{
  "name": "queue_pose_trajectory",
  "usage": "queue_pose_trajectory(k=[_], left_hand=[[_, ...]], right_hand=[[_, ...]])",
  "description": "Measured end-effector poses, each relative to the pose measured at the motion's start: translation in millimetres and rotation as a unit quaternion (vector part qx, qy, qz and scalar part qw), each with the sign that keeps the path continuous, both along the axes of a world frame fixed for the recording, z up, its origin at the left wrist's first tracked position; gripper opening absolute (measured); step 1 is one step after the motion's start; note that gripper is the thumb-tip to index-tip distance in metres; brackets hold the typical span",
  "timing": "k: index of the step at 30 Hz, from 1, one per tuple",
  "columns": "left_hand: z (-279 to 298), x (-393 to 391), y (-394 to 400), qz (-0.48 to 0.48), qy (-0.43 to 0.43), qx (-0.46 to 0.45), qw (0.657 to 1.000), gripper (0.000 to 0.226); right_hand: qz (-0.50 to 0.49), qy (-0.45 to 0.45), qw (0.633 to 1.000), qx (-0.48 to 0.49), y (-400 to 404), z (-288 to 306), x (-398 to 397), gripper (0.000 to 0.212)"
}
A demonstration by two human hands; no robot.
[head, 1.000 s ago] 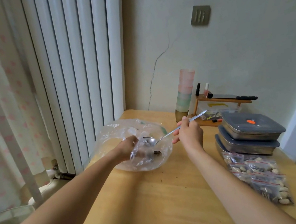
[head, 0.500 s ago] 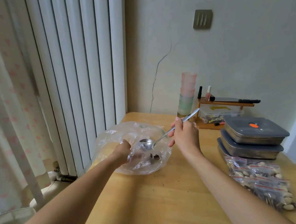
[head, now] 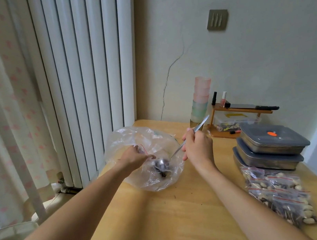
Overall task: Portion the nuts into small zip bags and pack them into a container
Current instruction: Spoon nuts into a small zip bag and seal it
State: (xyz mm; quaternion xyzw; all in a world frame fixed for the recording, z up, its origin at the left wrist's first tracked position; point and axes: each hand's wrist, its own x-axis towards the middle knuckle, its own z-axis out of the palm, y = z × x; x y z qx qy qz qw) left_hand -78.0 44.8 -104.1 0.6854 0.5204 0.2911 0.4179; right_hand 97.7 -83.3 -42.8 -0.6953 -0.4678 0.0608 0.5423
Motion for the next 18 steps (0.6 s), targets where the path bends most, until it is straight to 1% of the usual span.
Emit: queue_pose_trajectory(k=[2,4,5,6,7,8,9,10,11,13,15,18], left_hand=[[-3.2,0.6,-0.6,0.015,0.039,0.019,0.999,0.042],[-3.9,-0.8,-0.9,0.022,0.085,0.049,0.995,0.049],[-2.0,-1.0,-2.4,0.02,0.111,0.071,0.991,0.048],[0.7,-1.3,-4.0,0.019,0.129,0.089,0.987,0.042],[4.1,-1.6,-6.1,0.018,0.136,0.104,0.985,0.029],[5.6,-1.6,-6.8,0.014,0.135,0.111,0.985,0.018],[6.0,-2.8,-6.8,0.009,0.131,0.115,0.985,0.013],[6.4,-4.9,-6.5,0.008,0.123,0.106,0.987,0.014],[5.6,-6.9,-5.0,0.005,0.125,0.102,0.987,0.02],[2.2,-10.6,-0.3,-0.007,0.156,0.118,0.981,0.03],[-2.2,-10.7,4.6,-0.009,0.18,0.15,0.972,0.031],[-0.5,-8.5,-0.7,-0.016,0.187,0.176,0.966,0.028]], right_hand=[[-0.022,-0.003,1.0,0.02,-1.4,3.6,0.9,0.044],[-0.035,-0.008,0.999,0.03,-0.2,3.4,2.1,0.046],[-0.04,-0.011,0.998,0.037,0.1,3.4,2.1,0.048],[-0.046,-0.014,0.998,0.046,0.9,2.6,2.1,0.051],[-0.052,-0.016,0.997,0.053,1.2,1.9,2.1,0.056],[-0.059,-0.015,0.997,0.057,1.2,1.4,2.2,0.061],[-0.066,-0.014,0.996,0.058,1.8,0.9,3.0,0.065],[-0.073,-0.013,0.996,0.057,2.3,0.9,3.9,0.066],[-0.08,-0.009,0.995,0.056,2.5,1.7,4.9,0.065],[-0.086,0.006,0.995,0.056,2.5,4.6,7.9,0.058],[-0.083,0.027,0.995,0.057,3.6,7.0,11.1,0.051],[-0.063,0.055,0.995,0.059,4.0,8.2,11.6,0.048]])
